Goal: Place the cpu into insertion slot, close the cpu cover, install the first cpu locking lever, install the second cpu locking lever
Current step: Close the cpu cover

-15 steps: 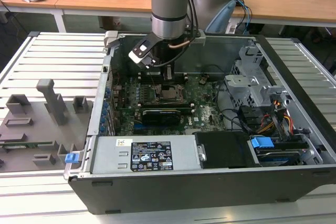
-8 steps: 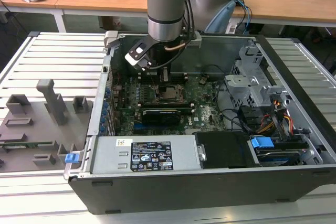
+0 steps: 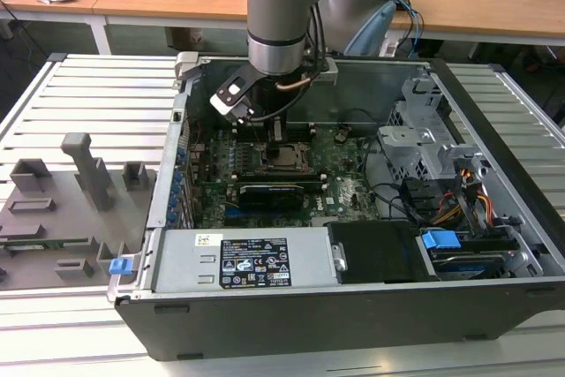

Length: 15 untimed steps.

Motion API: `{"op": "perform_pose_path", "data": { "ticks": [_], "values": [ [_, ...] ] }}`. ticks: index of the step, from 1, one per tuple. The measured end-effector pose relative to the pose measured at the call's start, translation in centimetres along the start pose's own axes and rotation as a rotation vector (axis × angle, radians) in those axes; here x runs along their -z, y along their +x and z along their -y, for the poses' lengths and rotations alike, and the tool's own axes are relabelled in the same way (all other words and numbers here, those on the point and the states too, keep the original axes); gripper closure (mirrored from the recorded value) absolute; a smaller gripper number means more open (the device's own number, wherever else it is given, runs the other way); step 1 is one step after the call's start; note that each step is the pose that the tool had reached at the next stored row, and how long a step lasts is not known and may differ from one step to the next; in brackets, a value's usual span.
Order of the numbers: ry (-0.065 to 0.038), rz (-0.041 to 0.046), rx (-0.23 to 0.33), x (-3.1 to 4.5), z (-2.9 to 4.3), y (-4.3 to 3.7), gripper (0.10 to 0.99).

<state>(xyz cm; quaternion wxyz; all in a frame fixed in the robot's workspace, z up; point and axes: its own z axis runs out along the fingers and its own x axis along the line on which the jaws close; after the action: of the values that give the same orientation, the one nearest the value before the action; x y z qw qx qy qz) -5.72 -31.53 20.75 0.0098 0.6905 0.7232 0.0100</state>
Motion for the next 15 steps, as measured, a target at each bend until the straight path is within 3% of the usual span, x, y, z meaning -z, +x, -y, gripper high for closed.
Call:
{"op": "perform_pose_path", "data": {
  "ticks": [6, 10, 15],
  "values": [
    [-0.002, 0.0002, 0.0, -0.21, -0.04, 0.0, 0.98],
    [-0.01, 0.0001, 0.0, -0.21, -0.28, 0.0, 0.98],
    [-0.018, 0.001, 0.0, 0.65, -0.43, 0.09, 0.98]
  ]
}}
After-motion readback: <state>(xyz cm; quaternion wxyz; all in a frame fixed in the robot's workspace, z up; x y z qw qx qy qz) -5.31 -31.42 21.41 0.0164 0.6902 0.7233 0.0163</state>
